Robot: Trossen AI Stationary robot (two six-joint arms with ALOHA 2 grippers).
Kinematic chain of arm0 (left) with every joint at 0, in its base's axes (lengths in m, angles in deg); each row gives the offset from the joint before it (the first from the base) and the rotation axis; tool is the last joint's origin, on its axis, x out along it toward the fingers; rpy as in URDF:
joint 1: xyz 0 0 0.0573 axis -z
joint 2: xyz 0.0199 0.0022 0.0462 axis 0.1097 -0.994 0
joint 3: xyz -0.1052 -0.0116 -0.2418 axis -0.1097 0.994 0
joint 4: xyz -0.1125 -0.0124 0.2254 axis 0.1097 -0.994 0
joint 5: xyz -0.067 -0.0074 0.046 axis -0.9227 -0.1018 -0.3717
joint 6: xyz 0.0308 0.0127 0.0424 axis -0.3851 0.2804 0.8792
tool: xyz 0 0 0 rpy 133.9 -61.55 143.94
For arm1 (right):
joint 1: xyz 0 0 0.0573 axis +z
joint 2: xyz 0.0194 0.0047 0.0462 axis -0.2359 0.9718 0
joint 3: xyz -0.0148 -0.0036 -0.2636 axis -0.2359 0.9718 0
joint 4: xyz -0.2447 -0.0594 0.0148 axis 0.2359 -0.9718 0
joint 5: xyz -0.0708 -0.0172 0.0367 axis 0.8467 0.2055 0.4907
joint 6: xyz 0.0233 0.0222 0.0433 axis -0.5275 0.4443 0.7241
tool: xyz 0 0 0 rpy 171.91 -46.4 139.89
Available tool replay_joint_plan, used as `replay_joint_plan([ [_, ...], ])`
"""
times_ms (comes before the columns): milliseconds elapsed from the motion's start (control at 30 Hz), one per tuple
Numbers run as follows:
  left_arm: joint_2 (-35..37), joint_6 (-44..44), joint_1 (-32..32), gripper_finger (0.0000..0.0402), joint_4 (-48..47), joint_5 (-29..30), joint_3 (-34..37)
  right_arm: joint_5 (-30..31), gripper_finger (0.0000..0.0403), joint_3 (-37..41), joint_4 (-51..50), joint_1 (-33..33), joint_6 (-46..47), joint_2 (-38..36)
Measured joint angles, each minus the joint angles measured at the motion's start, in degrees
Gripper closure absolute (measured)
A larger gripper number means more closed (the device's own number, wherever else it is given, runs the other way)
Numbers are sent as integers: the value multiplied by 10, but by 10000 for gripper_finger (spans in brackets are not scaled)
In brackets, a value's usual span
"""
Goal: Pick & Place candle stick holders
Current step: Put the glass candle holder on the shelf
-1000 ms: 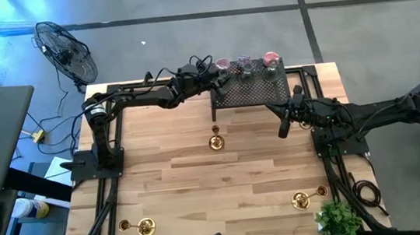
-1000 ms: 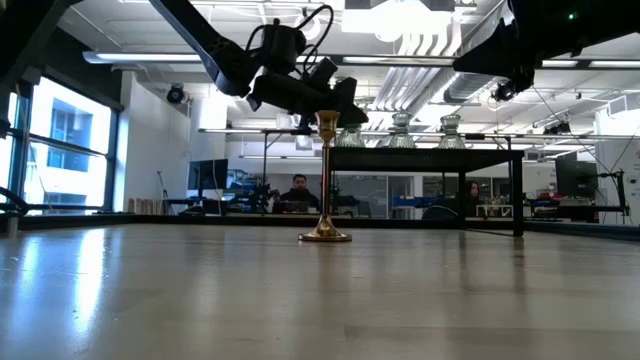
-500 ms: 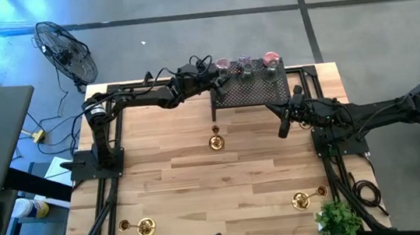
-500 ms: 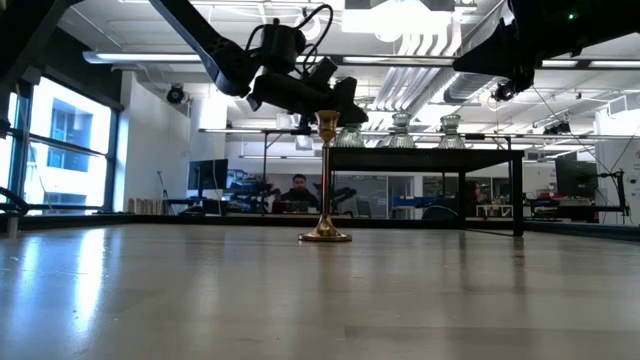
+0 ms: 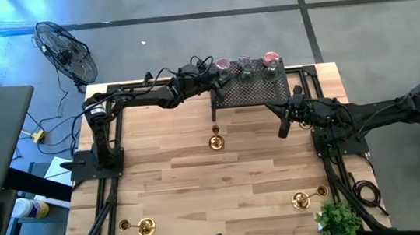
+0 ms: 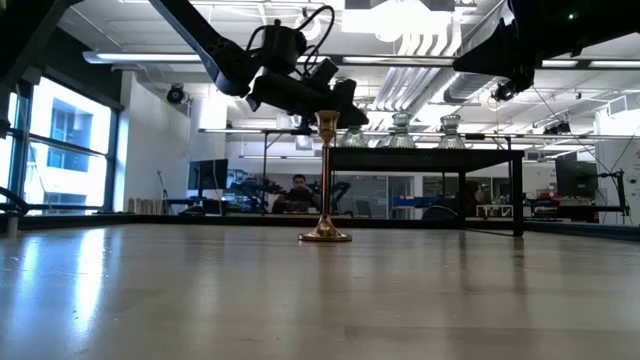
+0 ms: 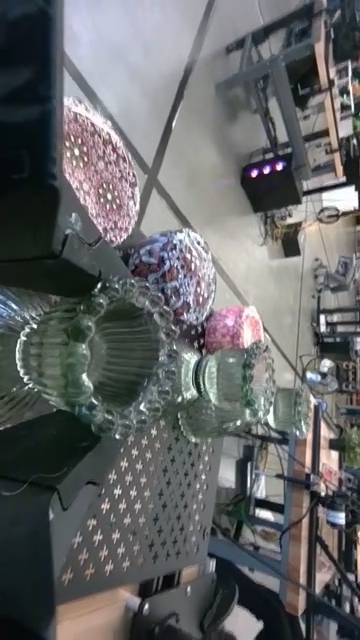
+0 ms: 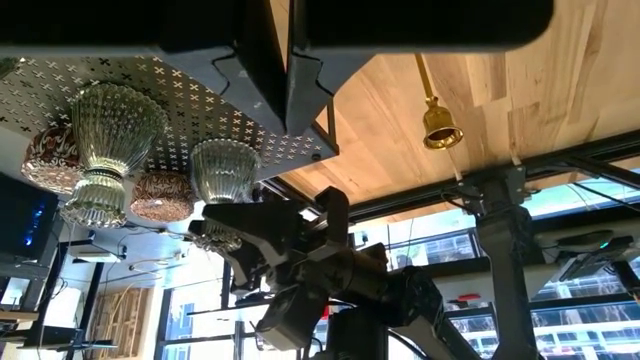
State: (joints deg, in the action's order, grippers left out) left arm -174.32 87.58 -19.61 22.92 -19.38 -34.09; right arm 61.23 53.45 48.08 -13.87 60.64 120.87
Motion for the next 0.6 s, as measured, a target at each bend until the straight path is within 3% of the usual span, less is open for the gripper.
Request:
replay_joint_plan([
  [167, 0, 3, 0, 233, -2, -15, 0, 0, 402, 0, 0, 0, 0, 0],
  [433, 0, 12, 0, 160, -4, -4, 0, -3, 402, 0, 0, 0, 0, 0],
  [600, 17, 44, 0, 145, -50, -1, -10, -9, 402, 0, 0, 0, 0, 0],
])
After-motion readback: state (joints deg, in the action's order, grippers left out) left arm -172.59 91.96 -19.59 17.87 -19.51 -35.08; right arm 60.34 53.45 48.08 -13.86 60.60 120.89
